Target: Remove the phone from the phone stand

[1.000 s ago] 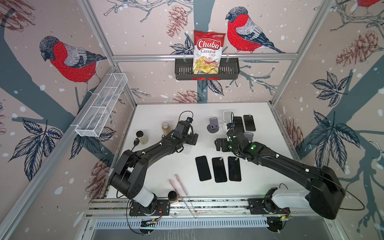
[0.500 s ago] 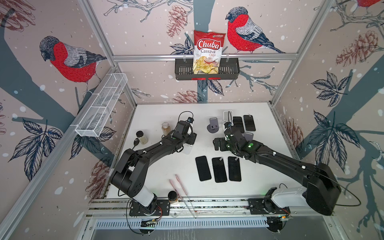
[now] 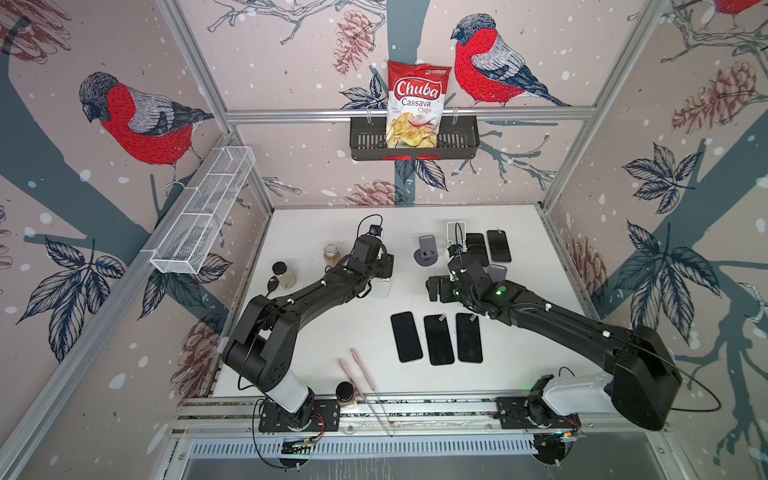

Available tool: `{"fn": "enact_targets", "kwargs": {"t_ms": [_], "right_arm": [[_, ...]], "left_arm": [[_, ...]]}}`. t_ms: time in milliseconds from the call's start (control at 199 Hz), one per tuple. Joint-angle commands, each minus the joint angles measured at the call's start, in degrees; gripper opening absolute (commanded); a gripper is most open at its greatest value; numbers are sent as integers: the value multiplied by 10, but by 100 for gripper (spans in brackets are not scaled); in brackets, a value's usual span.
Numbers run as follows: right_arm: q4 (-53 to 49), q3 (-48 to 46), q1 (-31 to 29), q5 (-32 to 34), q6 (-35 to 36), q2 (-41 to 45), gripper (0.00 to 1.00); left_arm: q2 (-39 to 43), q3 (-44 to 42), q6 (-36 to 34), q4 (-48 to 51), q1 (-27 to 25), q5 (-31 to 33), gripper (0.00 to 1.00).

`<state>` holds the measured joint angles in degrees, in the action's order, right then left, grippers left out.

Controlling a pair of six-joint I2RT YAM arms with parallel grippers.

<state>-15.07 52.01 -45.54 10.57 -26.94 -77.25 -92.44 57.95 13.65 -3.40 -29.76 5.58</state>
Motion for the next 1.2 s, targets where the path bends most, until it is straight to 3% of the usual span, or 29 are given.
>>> {"fn": "enact_targets", "kwargs": {"t_ms": [0, 416, 842, 1198], "right_arm": [[3, 0, -1, 15, 9, 5, 99], [0, 2, 5, 23, 22, 7, 99], [2, -2, 11, 23, 29, 8, 99], [10, -5, 13, 25, 31, 9, 99]], "left_arm": [[-13, 26, 26, -42, 1, -2, 67], [-114, 128, 117, -14, 1, 90, 67], [-181, 169, 165, 32, 1, 117, 69], [-188, 192, 147, 63, 1, 114, 87]]}}
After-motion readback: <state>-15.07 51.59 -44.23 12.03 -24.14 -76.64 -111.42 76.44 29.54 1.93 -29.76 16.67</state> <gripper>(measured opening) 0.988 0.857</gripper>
